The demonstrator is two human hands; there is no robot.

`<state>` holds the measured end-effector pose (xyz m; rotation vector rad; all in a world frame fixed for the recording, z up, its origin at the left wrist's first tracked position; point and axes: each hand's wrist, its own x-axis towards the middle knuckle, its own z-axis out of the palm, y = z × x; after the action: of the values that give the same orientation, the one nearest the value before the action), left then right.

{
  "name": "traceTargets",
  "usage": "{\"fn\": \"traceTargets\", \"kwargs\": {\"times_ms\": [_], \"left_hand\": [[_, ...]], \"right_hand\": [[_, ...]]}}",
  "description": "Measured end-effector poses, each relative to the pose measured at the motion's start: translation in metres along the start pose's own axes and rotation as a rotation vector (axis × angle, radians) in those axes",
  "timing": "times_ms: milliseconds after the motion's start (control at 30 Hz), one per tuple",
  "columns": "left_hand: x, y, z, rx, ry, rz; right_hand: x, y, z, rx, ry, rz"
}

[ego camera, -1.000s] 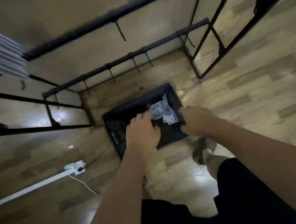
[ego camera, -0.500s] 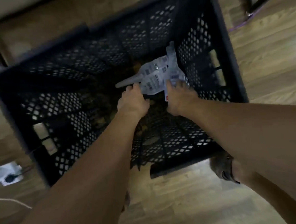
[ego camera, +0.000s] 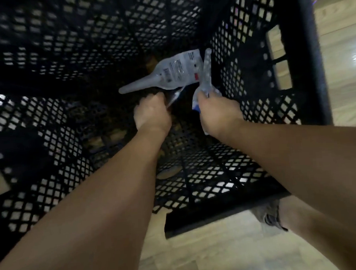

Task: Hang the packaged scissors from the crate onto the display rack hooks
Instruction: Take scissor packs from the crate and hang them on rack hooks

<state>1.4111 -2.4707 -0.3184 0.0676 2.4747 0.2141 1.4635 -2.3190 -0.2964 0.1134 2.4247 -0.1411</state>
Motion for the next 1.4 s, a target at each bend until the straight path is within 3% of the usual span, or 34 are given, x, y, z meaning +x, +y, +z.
{"fn": "traceTargets", "kwargs": {"times_ms": [133,300,467,600,667,833,933,1033,1167,1400], "left_hand": [[-0.060,0.002,-0.061,-0.475,-0.022,-0.048],[-0.200,0.026,-0.212,-1.163,-0.086,-0.068],[-0.350,0.061,-0.413,-1.297,-0.140,0.070],[-0.460,0.093,-0.556,-1.518,-0.273,0.210],[-0.502,0.107,-0.597,-1.625,-0.199,0.276],[-0.590,0.146,-0.655,-1.608,0.333,0.341],[-0.638,0.150,-0.684,-1.600,0.483,0.400],[-0.677,0.144,-0.720,-1.635,0.522,0.441],[-0.715,0.134,-0.766,-1.536,0.502,0.570],[-0.749,0.085,-0.815,-1.577,0.424,0.762]], "right_hand": [[-0.060,-0.005,-0.071,0.239,0.139,0.048],[-0.210,0.002,-0.212,0.582,0.158,0.207],[-0.406,-0.019,-0.399,0.801,0.213,0.206],[-0.515,-0.040,-0.516,0.736,0.323,0.019],[-0.551,-0.047,-0.558,0.743,0.396,-0.059],[-0.615,-0.035,-0.638,0.697,0.553,-0.298],[-0.654,-0.032,-0.683,0.533,0.519,-0.404],[-0.699,-0.041,-0.724,0.641,0.587,-0.442],[-0.748,-0.052,-0.764,1.049,0.801,-0.577],[-0.799,-0.090,-0.796,1.403,0.896,-0.724]]}}
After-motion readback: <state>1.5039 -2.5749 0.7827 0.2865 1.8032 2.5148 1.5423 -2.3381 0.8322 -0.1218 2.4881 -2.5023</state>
